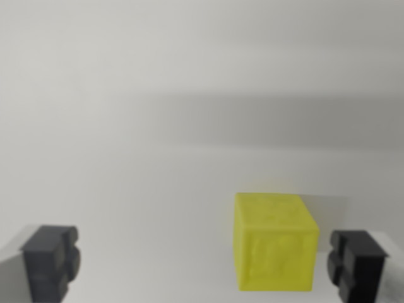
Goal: Pick yellow cube
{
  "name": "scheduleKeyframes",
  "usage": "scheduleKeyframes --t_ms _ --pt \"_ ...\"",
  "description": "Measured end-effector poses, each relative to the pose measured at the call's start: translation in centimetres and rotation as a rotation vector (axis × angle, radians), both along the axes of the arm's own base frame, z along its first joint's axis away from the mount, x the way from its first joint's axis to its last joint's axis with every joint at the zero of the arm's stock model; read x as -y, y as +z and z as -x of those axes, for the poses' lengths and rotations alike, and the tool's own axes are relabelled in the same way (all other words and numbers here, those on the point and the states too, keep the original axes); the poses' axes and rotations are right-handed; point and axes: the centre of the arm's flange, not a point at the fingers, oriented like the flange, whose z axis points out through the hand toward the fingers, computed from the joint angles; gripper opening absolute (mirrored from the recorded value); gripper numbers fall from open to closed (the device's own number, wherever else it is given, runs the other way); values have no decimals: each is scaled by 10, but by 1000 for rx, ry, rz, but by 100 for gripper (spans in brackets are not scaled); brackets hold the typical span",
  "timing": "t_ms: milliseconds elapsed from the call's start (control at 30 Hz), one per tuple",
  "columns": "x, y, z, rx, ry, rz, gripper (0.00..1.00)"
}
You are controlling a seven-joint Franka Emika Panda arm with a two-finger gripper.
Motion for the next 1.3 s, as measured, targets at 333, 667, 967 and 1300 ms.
scheduleKeyframes --t_ms 333,667,967,1300 --pt "13 -25 22 2 8 0 100" --pt "26 -50 44 4 15 1 100" --pt "38 -73 64 5 21 1 100" --pt "48 -88 78 7 27 1 100"
